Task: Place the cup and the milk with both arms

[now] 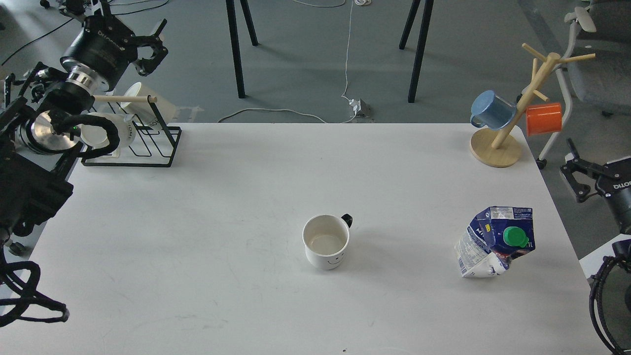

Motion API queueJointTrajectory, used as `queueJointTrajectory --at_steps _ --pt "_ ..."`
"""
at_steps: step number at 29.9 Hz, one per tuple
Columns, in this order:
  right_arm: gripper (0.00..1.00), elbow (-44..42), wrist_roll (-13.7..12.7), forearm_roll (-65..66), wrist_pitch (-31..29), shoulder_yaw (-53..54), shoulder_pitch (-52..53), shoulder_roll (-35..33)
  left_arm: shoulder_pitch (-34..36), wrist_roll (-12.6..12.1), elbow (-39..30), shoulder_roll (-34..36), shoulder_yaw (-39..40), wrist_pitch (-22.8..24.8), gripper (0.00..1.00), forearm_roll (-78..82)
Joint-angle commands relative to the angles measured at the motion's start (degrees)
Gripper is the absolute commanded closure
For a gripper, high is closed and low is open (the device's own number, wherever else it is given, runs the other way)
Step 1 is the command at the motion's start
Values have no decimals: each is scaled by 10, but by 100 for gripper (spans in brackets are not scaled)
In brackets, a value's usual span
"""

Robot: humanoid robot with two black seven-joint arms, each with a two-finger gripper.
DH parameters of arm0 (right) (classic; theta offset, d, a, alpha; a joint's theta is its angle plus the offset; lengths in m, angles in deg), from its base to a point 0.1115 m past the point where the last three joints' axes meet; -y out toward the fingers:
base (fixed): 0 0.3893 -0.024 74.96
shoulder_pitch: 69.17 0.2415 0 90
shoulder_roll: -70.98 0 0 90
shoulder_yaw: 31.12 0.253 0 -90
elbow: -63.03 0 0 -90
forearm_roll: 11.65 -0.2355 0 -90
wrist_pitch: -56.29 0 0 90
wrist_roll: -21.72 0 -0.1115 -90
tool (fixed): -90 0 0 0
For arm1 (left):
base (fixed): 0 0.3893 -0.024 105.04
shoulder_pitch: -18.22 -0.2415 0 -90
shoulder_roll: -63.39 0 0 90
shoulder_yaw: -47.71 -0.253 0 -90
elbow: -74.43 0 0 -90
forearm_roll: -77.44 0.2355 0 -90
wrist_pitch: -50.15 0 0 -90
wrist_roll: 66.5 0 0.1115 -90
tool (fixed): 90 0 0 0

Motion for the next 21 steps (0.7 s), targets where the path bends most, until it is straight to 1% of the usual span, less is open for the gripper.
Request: queueJointTrajectory --at_steps 1,5,7,10,15,18,21 --pt "0 9 0 0 0 20 -98 0 1 0 22 0 -1 -1 1 -17" --pt "0 22 0 4 0 9 -180 7 -2 1 22 -2 -1 -1 1 -18" --pt "0 30 1 7 0 8 -202 18 -2 1 22 -2 -3 0 1 -18" --pt "0 30 0 12 0 8 -220 51 -1 0 22 -1 -4 -1 1 -18" --pt "0 29 1 100 0 8 -231 112 1 -4 22 3 -6 -1 1 -18" --pt "1 29 0 154 0 8 -235 169 1 -5 21 6 -7 -1 1 -18" --pt "2 29 -1 181 0 7 -233 220 2 -6 21 13 -8 -1 1 -18"
